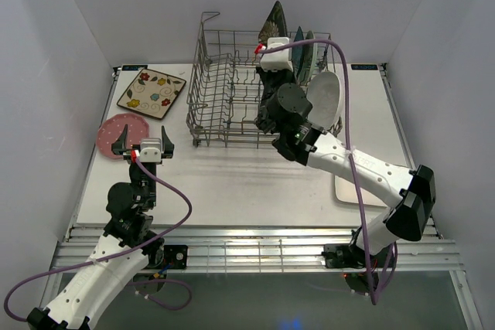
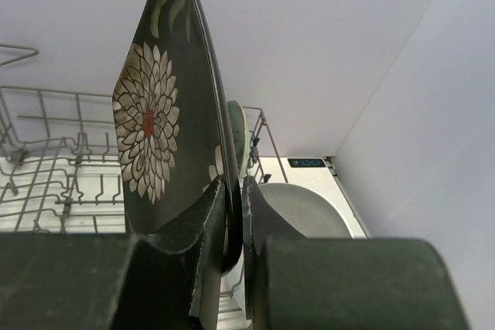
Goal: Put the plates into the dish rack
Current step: Insert the plate into the dish rack.
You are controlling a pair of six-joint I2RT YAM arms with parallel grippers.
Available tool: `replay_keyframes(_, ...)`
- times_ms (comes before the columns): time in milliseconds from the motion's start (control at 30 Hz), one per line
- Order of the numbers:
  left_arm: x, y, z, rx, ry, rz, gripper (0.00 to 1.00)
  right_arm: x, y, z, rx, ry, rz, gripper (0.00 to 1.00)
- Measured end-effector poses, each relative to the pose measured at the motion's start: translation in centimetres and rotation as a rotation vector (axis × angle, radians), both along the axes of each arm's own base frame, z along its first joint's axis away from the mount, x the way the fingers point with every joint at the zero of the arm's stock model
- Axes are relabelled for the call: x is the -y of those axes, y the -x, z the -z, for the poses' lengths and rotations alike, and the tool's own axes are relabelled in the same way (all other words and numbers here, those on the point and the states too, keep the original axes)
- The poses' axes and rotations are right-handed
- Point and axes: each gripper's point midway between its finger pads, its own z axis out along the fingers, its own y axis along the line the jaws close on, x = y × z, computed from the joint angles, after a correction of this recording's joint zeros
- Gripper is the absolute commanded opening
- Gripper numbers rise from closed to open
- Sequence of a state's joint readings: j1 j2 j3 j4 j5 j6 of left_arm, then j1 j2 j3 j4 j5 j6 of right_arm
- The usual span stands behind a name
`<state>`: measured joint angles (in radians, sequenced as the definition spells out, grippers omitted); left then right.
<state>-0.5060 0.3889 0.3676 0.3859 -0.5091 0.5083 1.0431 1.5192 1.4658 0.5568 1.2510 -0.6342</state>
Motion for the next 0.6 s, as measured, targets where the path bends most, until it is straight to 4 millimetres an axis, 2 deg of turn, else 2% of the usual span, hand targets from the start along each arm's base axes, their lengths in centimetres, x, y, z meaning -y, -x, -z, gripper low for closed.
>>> replay_keyframes(267,0.0,0.0,0.0,0.0,0.0,0.0,0.98,0.5,-4.5,-0.1,-0.001,0.004,0.101,0.08)
replay_keyframes(600,0.0,0.0,0.0,0.0,0.0,0.0,0.98,-0.7,-10.6,3.5,-0.061,0.104,0.184,0.08)
